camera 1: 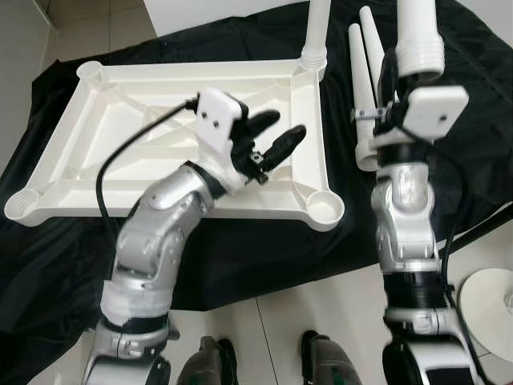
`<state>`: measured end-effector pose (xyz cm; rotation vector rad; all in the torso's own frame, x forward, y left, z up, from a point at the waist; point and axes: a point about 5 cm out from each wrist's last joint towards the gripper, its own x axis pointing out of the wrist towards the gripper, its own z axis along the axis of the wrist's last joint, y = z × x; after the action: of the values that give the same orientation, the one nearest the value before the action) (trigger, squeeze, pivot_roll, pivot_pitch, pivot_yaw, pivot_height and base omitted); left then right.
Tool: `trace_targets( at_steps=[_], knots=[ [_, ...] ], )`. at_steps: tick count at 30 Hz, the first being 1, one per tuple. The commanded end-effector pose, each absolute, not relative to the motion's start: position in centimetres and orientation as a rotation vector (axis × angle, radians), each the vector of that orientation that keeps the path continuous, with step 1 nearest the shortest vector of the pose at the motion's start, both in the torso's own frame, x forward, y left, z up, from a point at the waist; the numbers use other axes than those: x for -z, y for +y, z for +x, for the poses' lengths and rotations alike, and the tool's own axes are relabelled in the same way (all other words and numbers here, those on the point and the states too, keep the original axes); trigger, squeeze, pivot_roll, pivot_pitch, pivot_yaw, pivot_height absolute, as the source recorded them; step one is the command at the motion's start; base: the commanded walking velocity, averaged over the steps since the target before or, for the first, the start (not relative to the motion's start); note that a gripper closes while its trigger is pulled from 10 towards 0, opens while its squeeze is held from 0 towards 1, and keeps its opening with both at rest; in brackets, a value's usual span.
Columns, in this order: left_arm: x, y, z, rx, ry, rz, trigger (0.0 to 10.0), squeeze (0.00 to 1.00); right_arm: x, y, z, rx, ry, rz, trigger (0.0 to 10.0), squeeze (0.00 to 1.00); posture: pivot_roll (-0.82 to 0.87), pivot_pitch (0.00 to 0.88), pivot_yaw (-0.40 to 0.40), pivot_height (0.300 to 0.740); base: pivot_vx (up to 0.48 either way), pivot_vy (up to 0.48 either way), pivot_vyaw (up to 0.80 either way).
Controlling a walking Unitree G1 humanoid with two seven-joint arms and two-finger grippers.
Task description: Building children table
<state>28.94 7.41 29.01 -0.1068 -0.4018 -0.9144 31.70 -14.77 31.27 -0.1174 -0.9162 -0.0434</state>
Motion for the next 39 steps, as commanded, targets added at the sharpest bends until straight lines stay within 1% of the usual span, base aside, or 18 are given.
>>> trace_targets(
  at_steps=[1, 2, 3, 6, 7, 8, 10, 14, 18, 20, 21, 24, 26, 27, 29, 34, 35, 39],
  knots=[
    [-29.8, 7.7, 28.5, 0.973, -0.429, -0.121, 10.0, 1.00, -32.4, -14.3, 31.4, 0.026, -0.978, -0.091, 10.0, 0.00, -0.04, 0.128, 0.090, 0.740, 0.000, 0.000, 0.00],
    [-30.4, 8.0, 28.8, 0.948, -0.444, -0.103, 10.0, 0.00, -33.2, -13.7, 31.2, 0.001, -1.014, -0.091, 10.0, 0.00, -0.03, 0.121, 0.087, 0.740, 0.000, 0.000, 0.00],
    [-30.4, 8.0, 28.8, 0.948, -0.444, -0.103, 10.0, 0.00, -33.2, -13.7, 31.2, 0.001, -1.014, -0.091, 10.0, 0.00, -0.03, 0.121, 0.087, 0.740, 0.000, 0.000, 0.00],
    [-31.4, 8.5, 29.5, 0.874, -0.483, -0.040, 10.0, 0.00, -34.6, -12.3, 30.7, -0.070, -1.079, -0.080, 10.0, 0.00, -0.03, 0.108, 0.081, 0.740, 0.000, 0.000, 0.00],
    [-31.5, 8.7, 29.8, 0.866, -0.483, -0.025, 10.0, 0.00, -34.6, -11.4, 30.4, -0.111, -1.093, -0.085, 10.0, 0.00, -0.03, 0.104, 0.082, 0.740, 0.000, 0.000, 0.00],
    [-31.5, 8.7, 29.8, 0.866, -0.483, -0.025, 10.0, 0.00, -34.6, -11.4, 30.4, -0.111, -1.093, -0.085, 10.0, 0.00, -0.03, 0.104, 0.082, 0.740, 0.000, 0.000, 0.00],
    [-31.5, 8.7, 30.0, 0.871, -0.477, -0.009, 10.0, 0.00, -34.4, -10.2, 30.1, -0.173, -1.104, -0.094, 10.0, 0.00, -0.03, 0.098, 0.078, 0.740, 0.000, 0.000, 0.00],
    [-31.6, 8.7, 30.1, 0.893, -0.455, -0.021, 10.0, 0.00, -33.0, -9.4, 30.2, -0.242, -1.066, -0.106, 10.0, 0.00, -0.03, 0.092, 0.072, 0.740, 0.000, 0.000, 0.00],
    [-31.8, 8.7, 30.1, 0.900, -0.445, -0.045, 10.0, 0.00, -32.6, -9.2, 30.2, -0.271, -1.047, -0.110, 10.0, 0.00, -0.03, 0.090, 0.070, 0.740, 0.000, 0.000, 0.00],
    [-31.9, 8.8, 30.2, 0.911, -0.429, -0.083, 10.0, 0.00, -31.9, -9.1, 30.2, -0.309, -1.020, -0.122, 10.0, 0.00, -0.03, 0.088, 0.068, 0.740, 0.000, 0.000, 0.00],
    [-31.9, 8.9, 30.3, 0.922, -0.405, -0.127, 10.0, 0.00, -30.9, -9.0, 30.3, -0.368, -0.965, -0.129, 10.0, 0.00, -0.03, 0.088, 0.067, 0.740, 0.000, 0.000, 0.00],
    [-31.8, 8.9, 30.5, 0.937, -0.373, -0.172, 10.0, 0.00, -30.1, -9.0, 30.2, -0.404, -0.932, -0.142, 10.0, 0.00, -0.03, 0.086, 0.067, 0.740, 0.000, 0.000, 0.00],
    [-31.6, 9.2, 31.2, 0.962, -0.298, -0.297, 10.0, 0.00, -27.6, -8.8, 30.1, -0.504, -0.830, -0.184, 10.0, 0.00, -0.03, 0.084, 0.066, 0.740, 0.000, 0.000, 0.00],
    [-31.6, 9.2, 31.2, 0.962, -0.298, -0.297, 10.0, 0.00, -27.6, -8.8, 30.1, -0.504, -0.830, -0.184, 10.0, 0.00, -0.03, 0.084, 0.066, 0.740, 0.000, 0.000, 0.00],
    [-31.5, 9.5, 31.7, 0.984, -0.261, -0.373, 10.0, 0.00, -26.2, -8.7, 29.9, -0.555, -0.774, -0.209, 10.0, 0.00, -0.04, 0.080, 0.068, 0.740, 0.000, 0.000, 0.00],
    [-31.5, 9.7, 32.1, 0.975, -0.256, -0.391, 10.0, 0.00, -25.7, -8.7, 29.9, -0.568, -0.760, -0.225, 10.0, 0.00, -0.04, 0.080, 0.068, 0.740, 0.000, 0.000, 0.00],
    [-31.7, 10.0, 32.5, 0.969, -0.259, -0.424, 10.0, 1.00, -25.2, -8.8, 29.8, -0.578, -0.745, -0.242, 10.0, 0.00, -0.05, 0.076, 0.069, 0.740, 0.000, 0.000, 0.00],
    [-31.7, 10.4, 33.1, 0.963, -0.222, -0.445, 10.0, 1.00, -24.3, -9.0, 29.6, -0.602, -0.717, -0.265, 10.0, 0.00, -0.05, 0.068, 0.068, 0.740, 0.000, 0.000, 0.00]
  ],
)
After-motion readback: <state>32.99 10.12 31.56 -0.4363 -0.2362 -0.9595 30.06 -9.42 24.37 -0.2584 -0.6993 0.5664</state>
